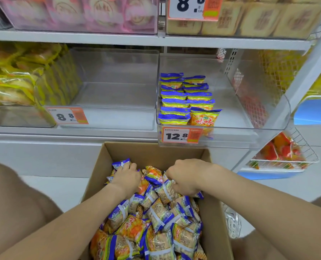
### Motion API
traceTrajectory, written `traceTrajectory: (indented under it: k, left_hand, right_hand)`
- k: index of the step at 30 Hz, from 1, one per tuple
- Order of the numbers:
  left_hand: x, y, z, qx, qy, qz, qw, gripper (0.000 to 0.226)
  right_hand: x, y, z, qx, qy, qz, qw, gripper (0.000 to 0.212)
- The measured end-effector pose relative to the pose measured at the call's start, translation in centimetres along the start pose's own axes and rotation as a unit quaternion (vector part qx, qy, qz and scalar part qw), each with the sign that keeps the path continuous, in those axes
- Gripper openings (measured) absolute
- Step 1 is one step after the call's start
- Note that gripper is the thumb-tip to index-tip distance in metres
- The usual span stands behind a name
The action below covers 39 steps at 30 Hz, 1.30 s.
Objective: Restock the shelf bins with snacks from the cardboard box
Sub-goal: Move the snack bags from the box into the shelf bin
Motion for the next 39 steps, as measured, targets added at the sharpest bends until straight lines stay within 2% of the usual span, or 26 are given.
traceTrajectory:
  k: [3, 6, 9, 13, 15, 20, 24, 26, 28, 30, 32, 34, 36, 39]
  left_hand:
    - [0.5, 0.1, 0.1, 0.005, 0.042, -0.010, 0.999, 0.039]
    - [0.5, 0.0, 0.0, -0.001, 0.095, -0.022, 0.995, 0.057]
    - [1.1, -0.4, -0.3, -0.011, 0.097, 0.025, 0.995, 0.068]
    - [1.4, -0.8, -0.9, 0.009, 0.062, 0.034, 0.998, 0.052]
    - [1.4, -1.0, -1.1, 0.022, 0.078, 0.023, 0.996, 0.041]
    - [-0.8, 0.6, -0.8, 0.058, 0.160, -0.028, 0.985, 0.055]
    - [-4.7, 3.2, -1.2, 0.100, 0.182, -0.084, 0.975, 0.049]
    - [-7.0, 5.2, -1.7, 0.141, 0.227, -0.114, 0.957, 0.042]
    - [-9.6, 7.8, -2.0, 0.183, 0.277, -0.159, 0.930, 0.036]
    - [-12.7, 10.8, -2.2, 0.226, 0.340, -0.205, 0.890, 0.034]
    - [-15.5, 13.3, -2.0, 0.262, 0.417, -0.229, 0.839, 0.035]
    - [-17.6, 14.7, -1.4, 0.282, 0.500, -0.246, 0.781, 0.038]
    - [-18.9, 15.2, -0.8, 0.285, 0.562, -0.264, 0.730, 0.039]
    - [-20.4, 15.4, -0.4, 0.276, 0.600, -0.316, 0.681, 0.042]
  right_hand:
    - [0.3, 0.3, -0.1, 0.002, -0.008, 0.000, 1.000, 0.025]
    - [0.5, 0.4, -0.3, 0.004, -0.010, 0.002, 1.000, 0.033]
    - [0.5, 0.3, -0.6, 0.006, -0.010, 0.002, 1.000, 0.034]
    - [0.4, 0.1, -1.2, 0.011, -0.006, 0.004, 1.000, 0.032]
    - [0.4, 0.2, -1.3, 0.013, -0.007, 0.005, 1.000, 0.031]
    - [0.1, 0.7, -1.4, 0.017, -0.014, 0.004, 1.000, 0.030]
    - [-1.1, 1.8, -2.2, 0.037, -0.034, -0.012, 0.999, 0.026]
    - [-1.8, 3.0, -2.9, 0.052, -0.053, -0.028, 0.997, 0.024]
    - [-2.8, 4.6, -3.5, 0.048, -0.073, -0.035, 0.996, 0.033]
    - [-3.9, 6.6, -4.2, 0.026, -0.118, -0.038, 0.992, 0.048]
    - [-5.1, 8.7, -4.8, -0.007, -0.206, -0.061, 0.977, 0.053]
    - [-6.1, 10.5, -5.2, -0.053, -0.309, -0.111, 0.943, 0.042]
    - [-6.8, 11.7, -5.6, -0.097, -0.398, -0.176, 0.895, 0.030]
    - [-7.4, 12.8, -6.1, -0.122, -0.491, -0.235, 0.830, 0.030]
Point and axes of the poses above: each hand's wrist, its own y-axis away from the middle knuckle, its own x-axis out of the palm, z = x × y, the point moved 3 cm from there along -y, towards the middle knuckle, and after that the axes turned 8 degrees about z, right-handed, at the moved point
